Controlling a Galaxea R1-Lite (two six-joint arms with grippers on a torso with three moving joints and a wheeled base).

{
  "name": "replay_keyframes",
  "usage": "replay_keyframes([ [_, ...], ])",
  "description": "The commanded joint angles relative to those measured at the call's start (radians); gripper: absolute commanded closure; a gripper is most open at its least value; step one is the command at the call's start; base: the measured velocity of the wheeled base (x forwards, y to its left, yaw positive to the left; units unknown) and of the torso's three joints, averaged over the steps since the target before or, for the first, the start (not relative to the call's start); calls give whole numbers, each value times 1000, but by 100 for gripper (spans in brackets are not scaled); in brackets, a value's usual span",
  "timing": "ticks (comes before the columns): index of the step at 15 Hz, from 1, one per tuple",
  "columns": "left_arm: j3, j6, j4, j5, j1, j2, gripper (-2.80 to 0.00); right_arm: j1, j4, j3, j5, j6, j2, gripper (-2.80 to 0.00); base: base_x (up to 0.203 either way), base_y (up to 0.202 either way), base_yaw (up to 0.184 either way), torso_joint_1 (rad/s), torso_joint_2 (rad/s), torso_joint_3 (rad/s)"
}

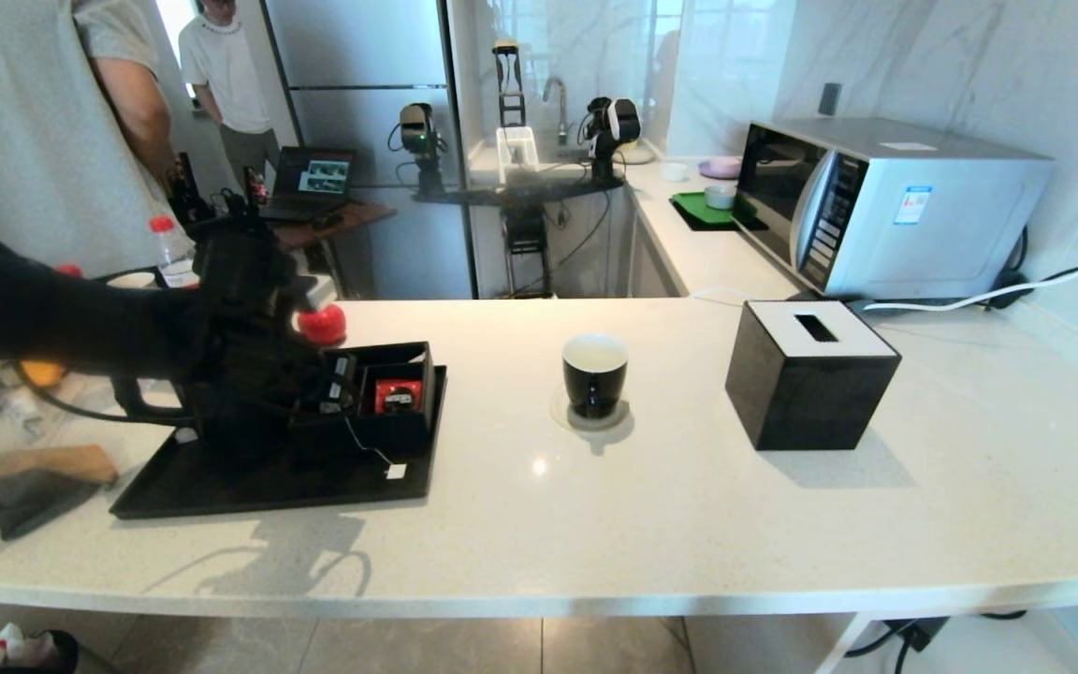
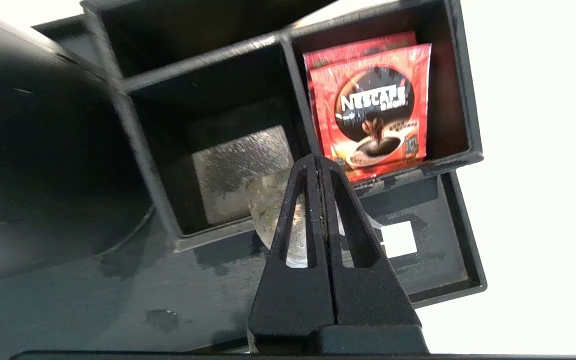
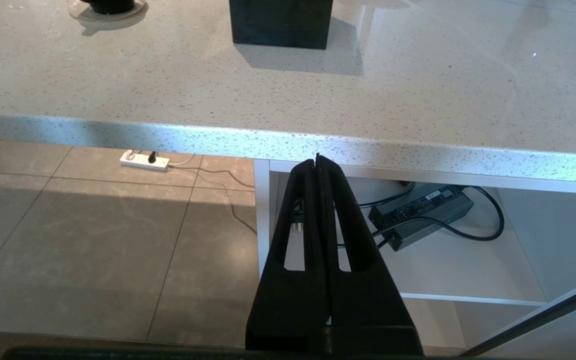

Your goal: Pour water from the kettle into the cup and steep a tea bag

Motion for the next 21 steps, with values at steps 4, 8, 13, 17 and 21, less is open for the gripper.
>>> replay_keyframes([
  [4, 5, -2, 1, -1, -1, -78, 0, 0, 1, 0, 1, -1, 1, 0, 0, 0, 0, 0, 0, 0],
  [8, 33, -7, 2, 1, -1, -156, 0, 0, 1, 0, 1, 1, 1, 0, 0, 0, 0, 0, 0, 0],
  [13, 117, -9, 2, 0, -8, -288, 0, 0, 1, 0, 1, -1, 1, 0, 0, 0, 0, 0, 0, 0],
  [17, 192, -9, 2, -5, -11, -418, 0, 0, 1, 0, 1, -1, 1, 0, 0, 0, 0, 0, 0, 0],
  [21, 205, -9, 2, -14, -65, -491, 0, 0, 1, 0, 1, -1, 1, 0, 0, 0, 0, 0, 0, 0],
])
